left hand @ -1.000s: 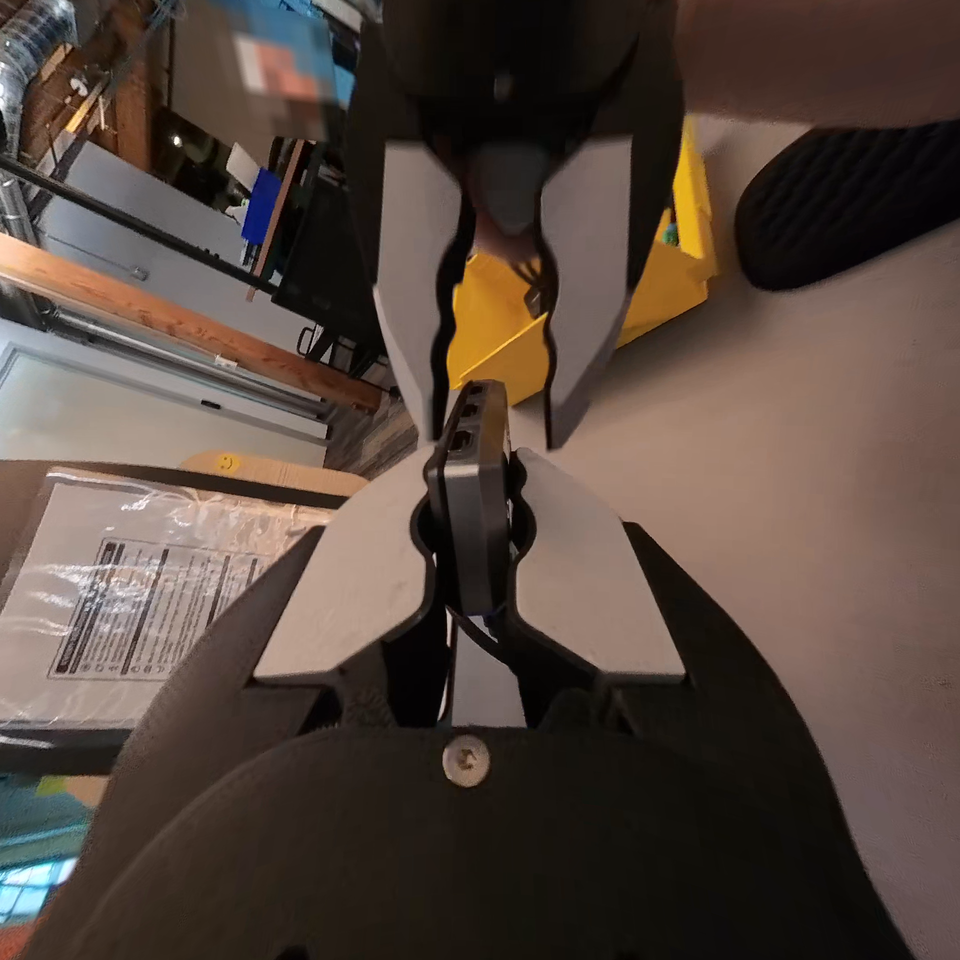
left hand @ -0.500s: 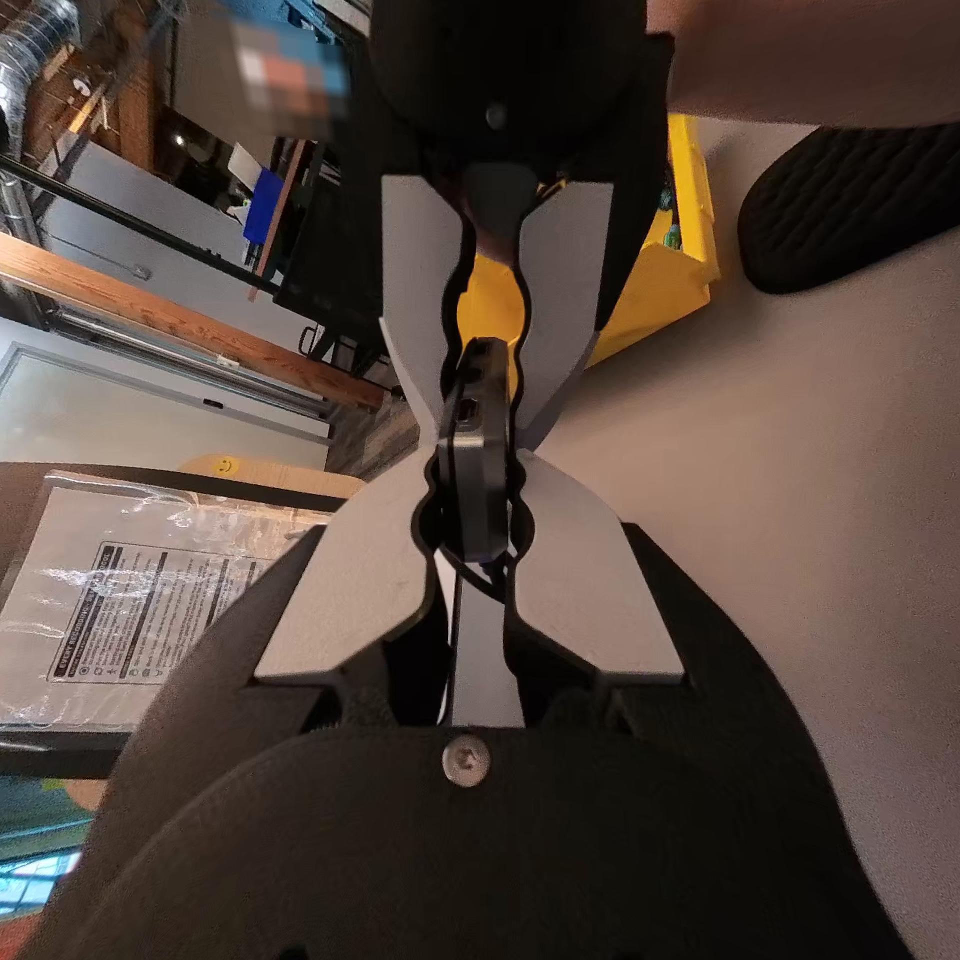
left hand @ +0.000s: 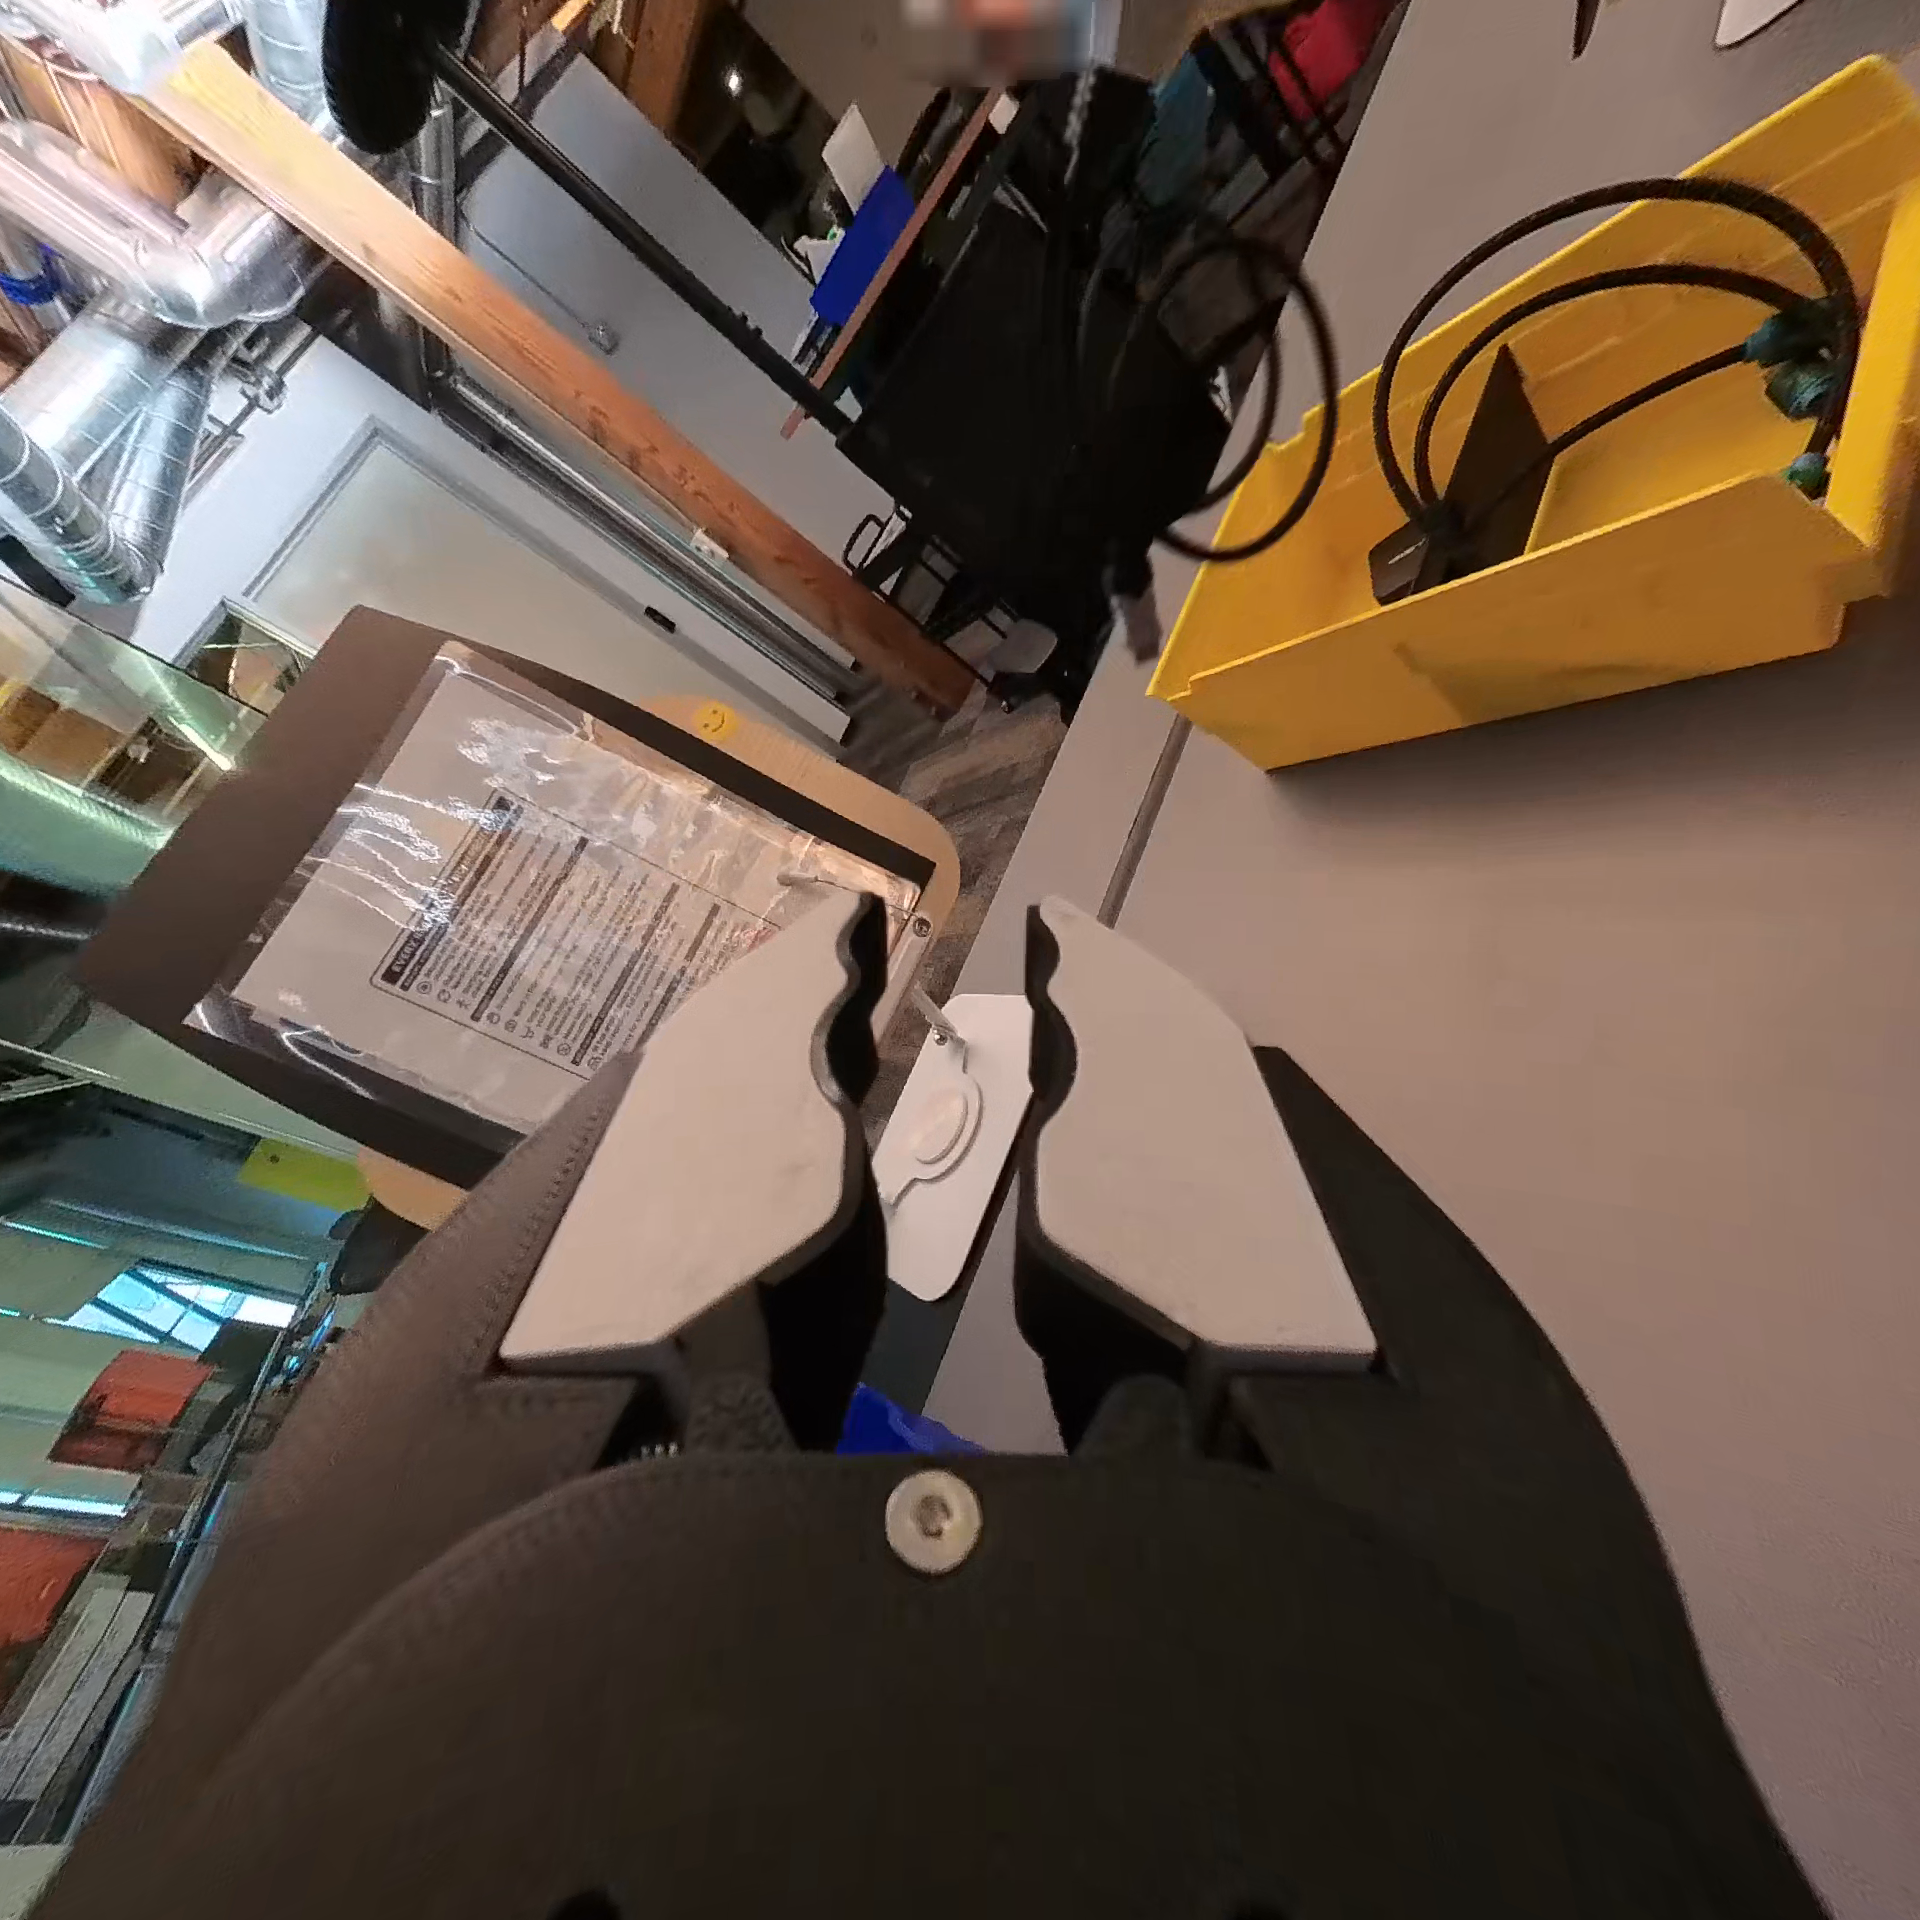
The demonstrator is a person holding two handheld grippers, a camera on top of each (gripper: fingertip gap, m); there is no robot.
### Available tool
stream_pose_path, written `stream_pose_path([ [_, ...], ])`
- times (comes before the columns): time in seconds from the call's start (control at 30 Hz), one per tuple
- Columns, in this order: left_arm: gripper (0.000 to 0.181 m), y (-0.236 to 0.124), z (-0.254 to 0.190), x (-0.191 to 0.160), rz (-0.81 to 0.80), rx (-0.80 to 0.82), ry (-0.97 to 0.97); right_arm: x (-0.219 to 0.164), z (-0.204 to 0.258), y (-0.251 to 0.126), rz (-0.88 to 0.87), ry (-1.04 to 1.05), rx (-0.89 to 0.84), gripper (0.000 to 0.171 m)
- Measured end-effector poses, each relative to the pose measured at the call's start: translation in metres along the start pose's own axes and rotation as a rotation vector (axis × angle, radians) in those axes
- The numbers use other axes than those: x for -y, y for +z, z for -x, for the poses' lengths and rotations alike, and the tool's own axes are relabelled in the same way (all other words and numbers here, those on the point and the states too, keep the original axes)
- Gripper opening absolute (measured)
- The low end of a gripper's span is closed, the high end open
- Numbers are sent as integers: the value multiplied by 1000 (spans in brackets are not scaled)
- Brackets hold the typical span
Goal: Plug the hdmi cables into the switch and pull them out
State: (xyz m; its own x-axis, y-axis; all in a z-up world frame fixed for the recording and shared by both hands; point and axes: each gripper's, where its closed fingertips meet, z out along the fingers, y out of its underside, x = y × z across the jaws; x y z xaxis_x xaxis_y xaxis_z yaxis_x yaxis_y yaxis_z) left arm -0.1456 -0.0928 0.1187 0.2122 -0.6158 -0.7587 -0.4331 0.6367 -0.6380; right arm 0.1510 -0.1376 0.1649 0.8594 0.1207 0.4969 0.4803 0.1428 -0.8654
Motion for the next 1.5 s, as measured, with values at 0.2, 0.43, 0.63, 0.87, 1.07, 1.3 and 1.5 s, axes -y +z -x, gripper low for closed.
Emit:
stream_pose_path([
  [0.2, 21, 7, -6, -5, 32, -12, 6, -76, -21, 20, 169, 84, 17, 23],
  [0.43, 20, 14, -11, -14, 73, -30, 22, -36, 2, 45, 27, -114, 91, 23],
  [0.63, 19, 17, -11, -18, 88, -33, 17, -70, -29, 64, 75, 138, 13, 23],
  [0.87, 18, 22, -17, -22, 109, -51, 32, -80, 0, 87, 1, -52, 161, 22],
  [1.07, 18, 26, -21, -29, 140, -66, 33, -156, -7, 90, 382, 197, 199, 22],
  [1.3, 16, 26, -23, -27, 137, -75, 25, -246, -3, 52, 812, 871, 208, 22],
  [1.5, 16, 29, -27, -32, 164, -90, 32, -271, -14, 38, 861, 865, 164, 40],
])
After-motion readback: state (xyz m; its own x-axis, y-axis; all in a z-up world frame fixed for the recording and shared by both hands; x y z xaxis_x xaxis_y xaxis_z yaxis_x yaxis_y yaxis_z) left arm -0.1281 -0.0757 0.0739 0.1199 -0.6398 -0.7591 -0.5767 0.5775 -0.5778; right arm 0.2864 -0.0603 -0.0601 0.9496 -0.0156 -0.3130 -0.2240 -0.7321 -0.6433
